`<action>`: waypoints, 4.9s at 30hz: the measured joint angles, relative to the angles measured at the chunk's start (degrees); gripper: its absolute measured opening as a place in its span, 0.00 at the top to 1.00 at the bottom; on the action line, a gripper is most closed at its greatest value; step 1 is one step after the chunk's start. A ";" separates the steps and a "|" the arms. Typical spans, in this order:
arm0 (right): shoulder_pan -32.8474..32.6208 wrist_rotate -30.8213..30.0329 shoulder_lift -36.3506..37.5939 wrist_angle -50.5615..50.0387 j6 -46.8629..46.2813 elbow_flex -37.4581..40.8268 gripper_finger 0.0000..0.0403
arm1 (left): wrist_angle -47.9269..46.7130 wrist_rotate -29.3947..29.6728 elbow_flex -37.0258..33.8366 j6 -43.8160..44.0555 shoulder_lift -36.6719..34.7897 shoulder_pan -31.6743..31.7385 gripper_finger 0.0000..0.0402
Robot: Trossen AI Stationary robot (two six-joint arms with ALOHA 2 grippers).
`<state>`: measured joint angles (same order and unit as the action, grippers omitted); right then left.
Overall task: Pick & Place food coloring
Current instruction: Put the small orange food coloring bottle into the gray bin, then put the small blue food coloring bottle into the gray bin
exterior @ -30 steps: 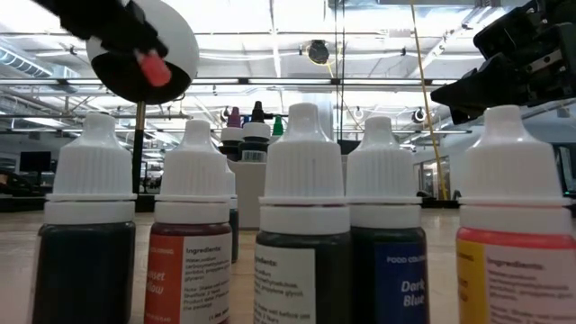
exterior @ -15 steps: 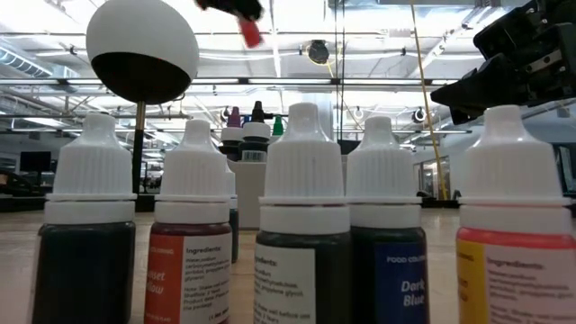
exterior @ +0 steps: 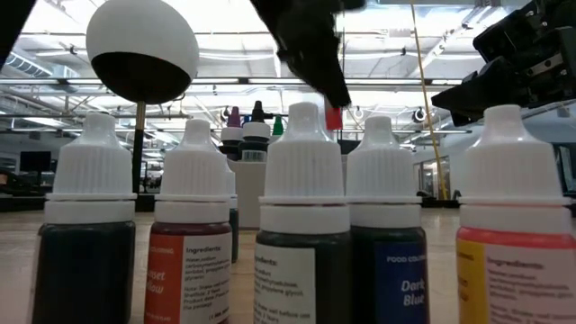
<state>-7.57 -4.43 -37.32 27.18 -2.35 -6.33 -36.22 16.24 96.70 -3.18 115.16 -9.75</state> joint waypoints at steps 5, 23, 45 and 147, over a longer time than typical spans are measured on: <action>-0.01 0.02 0.00 -0.08 0.02 0.00 1.00 | -1.82 -1.28 1.16 0.02 4.01 2.46 0.85; -0.01 0.01 0.01 -0.44 0.18 0.00 1.00 | -1.45 -6.18 0.40 3.96 8.12 3.58 0.84; -0.02 0.02 0.02 -0.68 0.23 0.00 1.00 | -0.74 -5.70 0.37 3.39 10.36 3.90 0.78; -0.01 -0.32 0.02 0.98 1.97 0.02 1.00 | 56.01 -11.38 -93.98 0.81 -94.93 -4.09 0.96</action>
<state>-7.58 -4.75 -37.30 28.16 -0.38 -6.31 19.79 4.86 2.72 -2.38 20.23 -13.84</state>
